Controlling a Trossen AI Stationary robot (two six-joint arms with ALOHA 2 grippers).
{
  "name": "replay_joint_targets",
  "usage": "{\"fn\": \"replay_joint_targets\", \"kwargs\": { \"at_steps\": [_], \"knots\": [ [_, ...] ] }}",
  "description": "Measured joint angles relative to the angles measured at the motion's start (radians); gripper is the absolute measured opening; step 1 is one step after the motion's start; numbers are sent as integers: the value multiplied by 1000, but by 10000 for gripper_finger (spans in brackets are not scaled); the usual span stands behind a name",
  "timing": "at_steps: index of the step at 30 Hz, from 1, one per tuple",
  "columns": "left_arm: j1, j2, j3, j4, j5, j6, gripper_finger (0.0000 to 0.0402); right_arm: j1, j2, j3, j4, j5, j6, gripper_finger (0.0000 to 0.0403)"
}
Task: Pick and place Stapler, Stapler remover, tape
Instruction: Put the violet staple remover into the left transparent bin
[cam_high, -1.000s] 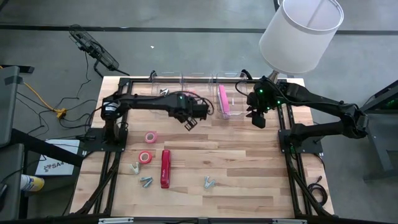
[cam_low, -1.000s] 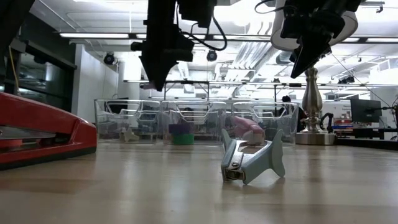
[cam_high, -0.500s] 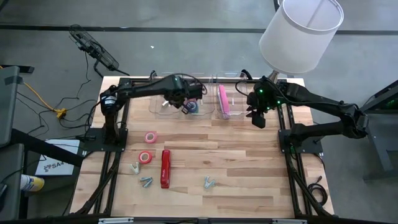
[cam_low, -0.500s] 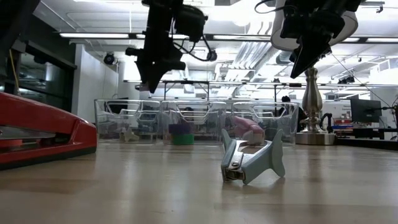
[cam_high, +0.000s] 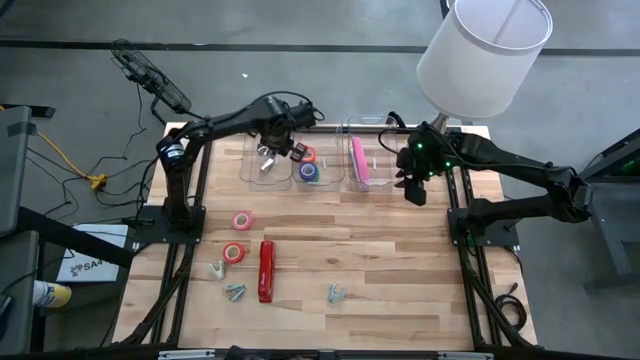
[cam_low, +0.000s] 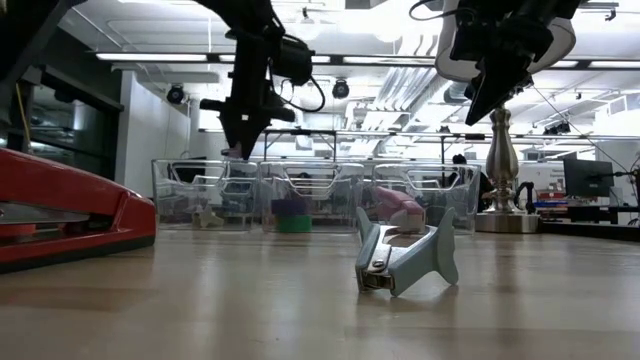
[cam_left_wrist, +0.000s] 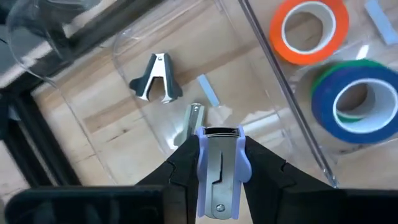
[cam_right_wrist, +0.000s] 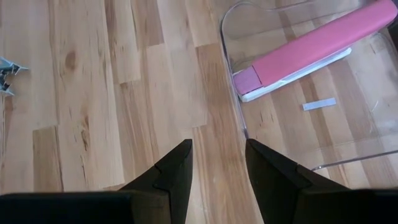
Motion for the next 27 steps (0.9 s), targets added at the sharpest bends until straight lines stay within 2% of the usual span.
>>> {"fn": "replay_joint_targets", "kwargs": {
  "at_steps": [8, 12, 17, 27],
  "knots": [
    [37, 0, -14, 23, 8, 6, 87, 0, 0, 0, 18, 0, 6, 140],
    [57, 1, -97, 60, 42, 7, 86, 0, 0, 0, 18, 0, 7, 140],
    [75, 2, -225, 186, 103, -5, 90, 0, 0, 0, 18, 0, 7, 140],
    [76, 1, -357, 325, 163, -72, 91, 0, 0, 0, 18, 0, 8, 140]
  ]
}}
